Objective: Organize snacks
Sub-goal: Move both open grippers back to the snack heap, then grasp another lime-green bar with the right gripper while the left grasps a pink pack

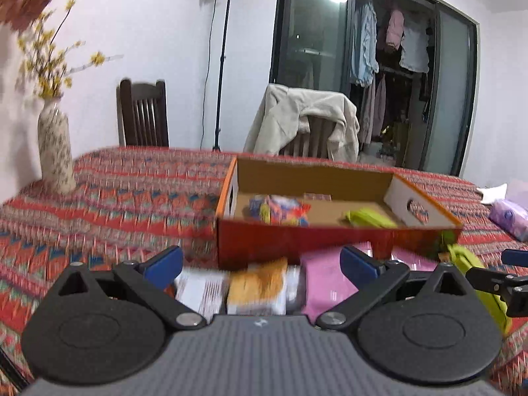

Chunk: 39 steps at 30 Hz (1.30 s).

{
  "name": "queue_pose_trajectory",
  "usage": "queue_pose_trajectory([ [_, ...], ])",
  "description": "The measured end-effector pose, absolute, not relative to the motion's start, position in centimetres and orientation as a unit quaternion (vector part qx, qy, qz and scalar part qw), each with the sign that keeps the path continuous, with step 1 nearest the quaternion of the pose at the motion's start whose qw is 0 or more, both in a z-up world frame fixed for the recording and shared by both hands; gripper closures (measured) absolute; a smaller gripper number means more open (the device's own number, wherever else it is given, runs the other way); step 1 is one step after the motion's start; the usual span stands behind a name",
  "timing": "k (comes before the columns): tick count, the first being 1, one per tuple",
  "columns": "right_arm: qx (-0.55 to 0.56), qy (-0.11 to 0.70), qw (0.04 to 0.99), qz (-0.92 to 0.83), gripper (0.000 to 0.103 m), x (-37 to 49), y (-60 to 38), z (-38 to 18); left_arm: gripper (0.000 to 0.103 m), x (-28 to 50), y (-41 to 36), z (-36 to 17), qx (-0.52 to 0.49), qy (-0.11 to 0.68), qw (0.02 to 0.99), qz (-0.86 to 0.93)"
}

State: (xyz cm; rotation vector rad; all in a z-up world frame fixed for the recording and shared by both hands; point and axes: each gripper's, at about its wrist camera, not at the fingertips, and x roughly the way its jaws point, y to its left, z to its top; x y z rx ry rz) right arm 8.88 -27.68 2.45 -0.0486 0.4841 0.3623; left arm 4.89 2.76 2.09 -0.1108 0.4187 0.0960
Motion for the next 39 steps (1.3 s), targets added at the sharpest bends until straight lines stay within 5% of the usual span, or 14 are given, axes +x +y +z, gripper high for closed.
queue_pose_trajectory([
  [12,-0.027,0.272,0.952,0.137,0.002,8.5,-30.0,0.7,0.0,3.3,3.7,0.0,-0.065,0.24,0.967,0.063],
  [16,-0.007,0.286,0.948,0.137,0.03,9.7,-30.7,0.4,0.0,3.2,3.4,-0.1,-0.064,0.241,0.967,0.059],
  [21,-0.003,0.303,0.943,0.139,0.045,11.7,-30.4,-0.4,0.0,3.1,3.2,-0.1,-0.064,0.242,0.966,0.059],
  [24,-0.002,0.295,0.945,0.14,0.064,11.5,-30.2,-0.2,0.0,3.0,3.3,-0.1,-0.064,0.242,0.966,0.061],
  [39,0.002,0.206,0.967,0.151,0.067,6.7,-30.3,1.6,0.0,3.9,-0.3,-0.3,-0.09,0.288,0.953,0.037],
])
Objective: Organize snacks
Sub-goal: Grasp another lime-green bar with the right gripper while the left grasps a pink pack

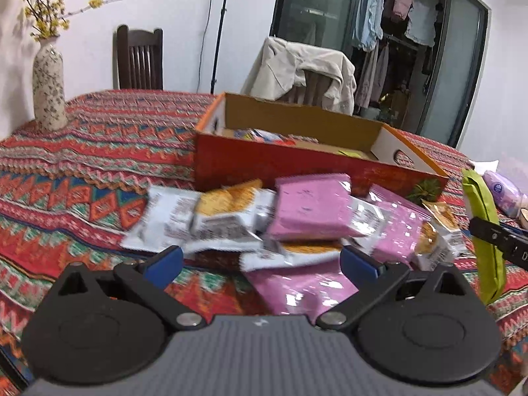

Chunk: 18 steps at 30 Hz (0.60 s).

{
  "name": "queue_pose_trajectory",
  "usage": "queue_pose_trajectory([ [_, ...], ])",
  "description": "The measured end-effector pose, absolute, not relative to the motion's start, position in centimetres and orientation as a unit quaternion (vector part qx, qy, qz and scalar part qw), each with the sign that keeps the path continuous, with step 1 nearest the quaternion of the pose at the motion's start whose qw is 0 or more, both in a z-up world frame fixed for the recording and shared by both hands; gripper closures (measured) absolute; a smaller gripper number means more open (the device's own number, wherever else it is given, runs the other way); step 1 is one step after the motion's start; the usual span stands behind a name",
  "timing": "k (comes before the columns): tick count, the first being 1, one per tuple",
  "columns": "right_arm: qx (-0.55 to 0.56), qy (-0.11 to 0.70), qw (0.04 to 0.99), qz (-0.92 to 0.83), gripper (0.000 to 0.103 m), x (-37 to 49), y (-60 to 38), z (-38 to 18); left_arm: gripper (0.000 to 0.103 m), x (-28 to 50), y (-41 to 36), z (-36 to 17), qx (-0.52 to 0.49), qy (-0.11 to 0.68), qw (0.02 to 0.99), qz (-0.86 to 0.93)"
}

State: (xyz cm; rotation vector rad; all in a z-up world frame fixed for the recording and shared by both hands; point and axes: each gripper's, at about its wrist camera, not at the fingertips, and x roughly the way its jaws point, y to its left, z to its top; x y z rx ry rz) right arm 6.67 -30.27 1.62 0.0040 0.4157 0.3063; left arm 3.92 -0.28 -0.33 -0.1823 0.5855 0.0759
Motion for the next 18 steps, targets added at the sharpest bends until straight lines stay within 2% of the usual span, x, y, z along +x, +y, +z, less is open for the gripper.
queue_pose_trajectory([
  [12,0.011,0.205,0.959,0.198,0.067,5.2,-30.2,0.9,0.0,5.7,-6.3,-0.8,-0.034,0.319,0.945,0.068],
  [18,0.016,0.206,0.957,0.205,0.067,4.8,-30.7,0.6,0.0,5.7,-5.8,-1.8,-0.007,0.334,0.94,0.074],
])
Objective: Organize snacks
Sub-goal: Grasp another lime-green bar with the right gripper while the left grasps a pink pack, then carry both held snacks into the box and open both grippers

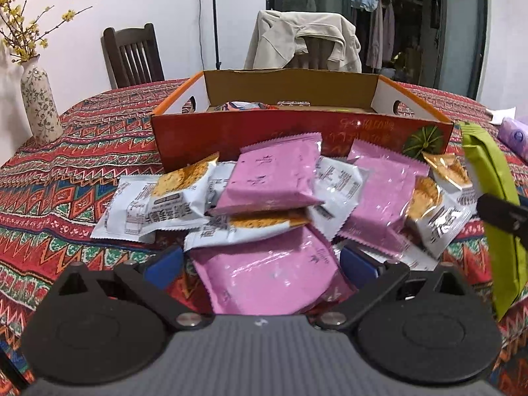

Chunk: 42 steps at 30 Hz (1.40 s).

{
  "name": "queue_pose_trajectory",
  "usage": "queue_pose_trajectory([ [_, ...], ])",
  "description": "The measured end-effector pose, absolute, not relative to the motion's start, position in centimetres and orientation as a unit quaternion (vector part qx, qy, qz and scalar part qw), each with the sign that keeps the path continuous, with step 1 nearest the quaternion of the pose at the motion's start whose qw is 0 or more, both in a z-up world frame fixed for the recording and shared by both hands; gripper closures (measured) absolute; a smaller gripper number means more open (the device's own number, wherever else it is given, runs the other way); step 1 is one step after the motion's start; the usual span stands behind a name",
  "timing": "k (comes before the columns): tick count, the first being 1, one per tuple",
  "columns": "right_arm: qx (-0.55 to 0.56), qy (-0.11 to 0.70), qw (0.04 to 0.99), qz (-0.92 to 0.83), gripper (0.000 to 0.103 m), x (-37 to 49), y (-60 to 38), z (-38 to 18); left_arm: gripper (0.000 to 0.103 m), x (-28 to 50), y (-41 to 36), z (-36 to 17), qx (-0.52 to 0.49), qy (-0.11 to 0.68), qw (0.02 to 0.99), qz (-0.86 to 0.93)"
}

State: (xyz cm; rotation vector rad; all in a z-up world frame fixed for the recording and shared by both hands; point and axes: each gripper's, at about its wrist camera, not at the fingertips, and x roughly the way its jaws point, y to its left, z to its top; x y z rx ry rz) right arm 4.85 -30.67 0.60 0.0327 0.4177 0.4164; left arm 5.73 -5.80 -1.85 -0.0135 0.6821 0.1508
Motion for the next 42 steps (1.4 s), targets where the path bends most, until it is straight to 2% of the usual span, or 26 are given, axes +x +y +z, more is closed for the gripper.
queue_pose_trajectory([
  [8,0.015,0.208,0.956,0.206,0.067,4.5,-30.6,0.4,0.001,5.3,-2.5,-2.7,0.016,0.359,0.933,0.003],
  [9,0.015,0.209,0.956,0.206,0.067,4.5,-30.5,0.3,0.004,5.2,-2.2,-2.7,0.018,0.357,0.934,-0.003],
  [11,0.013,0.21,0.956,0.206,0.067,4.5,-30.3,0.3,0.023,4.8,-1.7,-2.5,0.014,0.354,0.935,-0.021],
  [16,0.008,0.211,0.955,0.209,0.067,4.1,-29.7,0.2,0.035,4.1,-1.3,-2.2,0.02,0.346,0.937,-0.034],
  [27,-0.001,0.209,0.956,0.207,0.067,3.4,-29.1,0.6,0.036,0.9,-0.2,-1.7,0.028,0.307,0.951,-0.009],
  [33,0.0,0.204,0.956,0.211,0.067,3.2,-29.0,1.0,0.036,-1.9,0.1,0.5,0.031,0.253,0.967,-0.005],
  [42,-0.004,0.199,0.957,0.209,0.067,3.4,-28.5,1.7,0.036,-1.9,-0.2,3.2,0.028,0.204,0.979,-0.004],
])
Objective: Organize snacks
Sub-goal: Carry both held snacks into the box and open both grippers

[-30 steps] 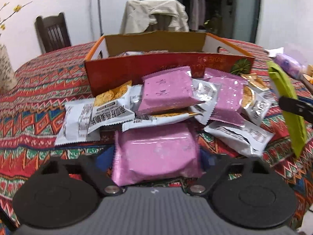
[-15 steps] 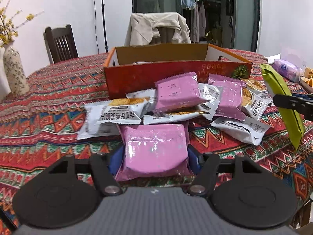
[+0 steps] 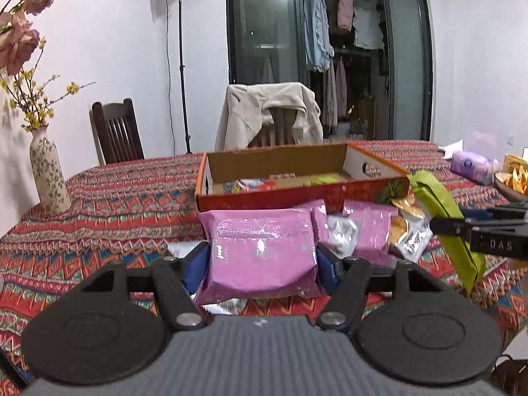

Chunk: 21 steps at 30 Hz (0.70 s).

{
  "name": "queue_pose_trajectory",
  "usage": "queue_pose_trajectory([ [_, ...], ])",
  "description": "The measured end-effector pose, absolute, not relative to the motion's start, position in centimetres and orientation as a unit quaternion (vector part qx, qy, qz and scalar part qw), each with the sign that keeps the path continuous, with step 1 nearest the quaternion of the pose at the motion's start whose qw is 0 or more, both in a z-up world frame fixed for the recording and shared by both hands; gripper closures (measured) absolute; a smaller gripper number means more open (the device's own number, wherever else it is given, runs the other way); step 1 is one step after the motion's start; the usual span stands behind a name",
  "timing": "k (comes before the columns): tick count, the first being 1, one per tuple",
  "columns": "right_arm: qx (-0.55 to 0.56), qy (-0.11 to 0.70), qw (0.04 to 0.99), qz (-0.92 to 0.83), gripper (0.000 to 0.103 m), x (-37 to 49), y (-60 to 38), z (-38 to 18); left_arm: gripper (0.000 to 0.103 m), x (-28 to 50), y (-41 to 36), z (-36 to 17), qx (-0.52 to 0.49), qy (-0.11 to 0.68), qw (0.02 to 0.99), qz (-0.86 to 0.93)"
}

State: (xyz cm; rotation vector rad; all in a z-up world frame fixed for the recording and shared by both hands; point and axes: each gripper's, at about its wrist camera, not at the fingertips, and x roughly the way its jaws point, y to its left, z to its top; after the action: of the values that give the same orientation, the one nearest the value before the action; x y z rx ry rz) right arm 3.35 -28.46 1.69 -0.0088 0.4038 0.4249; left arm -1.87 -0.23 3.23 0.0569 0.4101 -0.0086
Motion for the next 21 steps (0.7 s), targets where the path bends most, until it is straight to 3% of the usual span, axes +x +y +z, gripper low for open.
queue_pose_trajectory([
  [21,-0.012,0.123,0.973,0.196,0.067,13.6,-25.5,9.4,0.036,10.2,-1.2,8.7,0.01,0.121,0.991,0.056],
])
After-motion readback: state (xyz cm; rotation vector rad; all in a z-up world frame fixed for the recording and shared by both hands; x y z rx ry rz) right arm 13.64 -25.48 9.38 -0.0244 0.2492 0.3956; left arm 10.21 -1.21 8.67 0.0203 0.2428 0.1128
